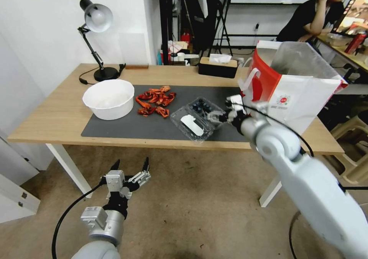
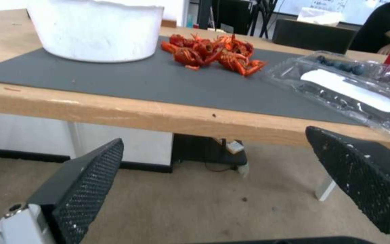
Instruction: Close the takeout container lid, then place the container into the takeout bag.
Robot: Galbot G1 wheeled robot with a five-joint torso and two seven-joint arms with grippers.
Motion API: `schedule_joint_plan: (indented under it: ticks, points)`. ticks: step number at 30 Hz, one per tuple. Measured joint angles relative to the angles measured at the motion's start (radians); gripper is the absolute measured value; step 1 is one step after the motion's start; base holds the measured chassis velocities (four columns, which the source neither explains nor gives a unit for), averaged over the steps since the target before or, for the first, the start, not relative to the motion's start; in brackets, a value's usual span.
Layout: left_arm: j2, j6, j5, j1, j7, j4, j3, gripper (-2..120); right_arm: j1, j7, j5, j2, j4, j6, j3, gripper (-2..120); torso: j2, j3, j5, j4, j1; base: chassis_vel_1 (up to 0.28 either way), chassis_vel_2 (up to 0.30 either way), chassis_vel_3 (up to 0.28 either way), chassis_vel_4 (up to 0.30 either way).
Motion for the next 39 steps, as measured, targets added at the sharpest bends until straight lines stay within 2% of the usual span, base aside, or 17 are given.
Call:
schedule_joint_plan:
  ticks: [1, 2, 5, 6, 9, 10, 13, 14, 18, 21, 30, 39]
  points:
    - [-0.001, -0.001, 0.0, 0.001, 0.001, 0.005, -0.001, 100, 0.059, 0.066, 0.063, -0.031, -0.034, -0.003, -0.072, 100, 0.0, 0.0, 0.0006, -0.0006, 0.0, 0.0, 0.0, 0.0, 0.0]
    - [-0.001, -0.001, 0.0, 0.001, 0.001, 0.005, -0.001, 100, 0.059, 0.066, 0.063, -0.031, -0.034, -0.003, -0.072, 100, 0.0, 0.0, 0.0006, -0.0006, 0.0, 0.0, 0.0, 0.0, 0.0]
    - [0.004, -0.001, 0.0, 0.002, 0.001, 0.005, -0.003, 100, 0.132, 0.154, 0.188, -0.075, -0.063, -0.003, -0.151, 100, 0.0, 0.0, 0.0006, -0.0005, 0.0, 0.0, 0.0, 0.0, 0.0]
    - [0.004, -0.001, 0.0, 0.002, 0.001, 0.005, -0.003, 100, 0.132, 0.154, 0.188, -0.075, -0.063, -0.003, -0.151, 100, 0.0, 0.0, 0.0006, -0.0005, 0.0, 0.0, 0.0, 0.0, 0.0]
    - [0.011, -0.001, 0.0, 0.003, 0.002, 0.008, 0.0, 100, 0.23, 0.218, 0.325, -0.12, -0.084, -0.001, -0.219, 100, 0.0, 0.0, 0.0003, -0.0005, 0.0, 0.0, 0.0, 0.0, 0.0]
    - [0.011, -0.001, 0.0, 0.003, 0.002, 0.008, 0.0, 100, 0.23, 0.218, 0.325, -0.12, -0.084, -0.001, -0.219, 100, 0.0, 0.0, 0.0003, -0.0005, 0.0, 0.0, 0.0, 0.0, 0.0]
    - [0.012, -0.001, 0.004, 0.003, 0.003, 0.012, 0.007, 100, 0.341, 0.285, 0.466, -0.156, -0.11, 0.001, -0.297, 100, 0.0, 0.0, 0.0, -0.0004, 0.0, 0.0, 0.0, 0.0, 0.0]
    - [0.012, -0.001, 0.004, 0.003, 0.003, 0.012, 0.007, 100, 0.341, 0.285, 0.466, -0.156, -0.11, 0.001, -0.297, 100, 0.0, 0.0, 0.0, -0.0004, 0.0, 0.0, 0.0, 0.0, 0.0]
    - [0.018, -0.001, 0.005, 0.003, 0.003, 0.015, 0.012, 100, 0.468, 0.373, 0.658, -0.181, -0.152, 0.004, -0.409, 100, 0.0, 0.0, 0.0, -0.0003, 0.0, 0.0, 0.0, 0.0, 0.0]
    - [0.021, -0.001, 0.005, 0.007, 0.003, 0.015, 0.013, 100, 0.498, 0.403, 0.715, -0.184, -0.171, 0.005, -0.45, 100, 0.0, 0.0, 0.0004, -0.0003, 0.0, 0.0, 0.0, 0.0, 0.0]
    - [0.028, -0.005, 0.009, 0.014, 0.002, 0.013, 0.016, 100, 0.519, 0.421, 0.744, -0.181, -0.212, 0.006, -0.504, 100, 0.0, 0.0, 0.0004, -0.0004, 0.0, 0.0, 0.0, 0.0, 0.0]
    - [0.022, -0.026, 0.02, 0.018, 0.001, 0.025, 0.022, 100, 0.51, 0.361, 0.705, -0.163, -0.262, 0.007, -0.509, 100, 0.0, 0.0, 0.0002, -0.0004, 0.0, 0.0, 0.0, 0.0, 0.0]
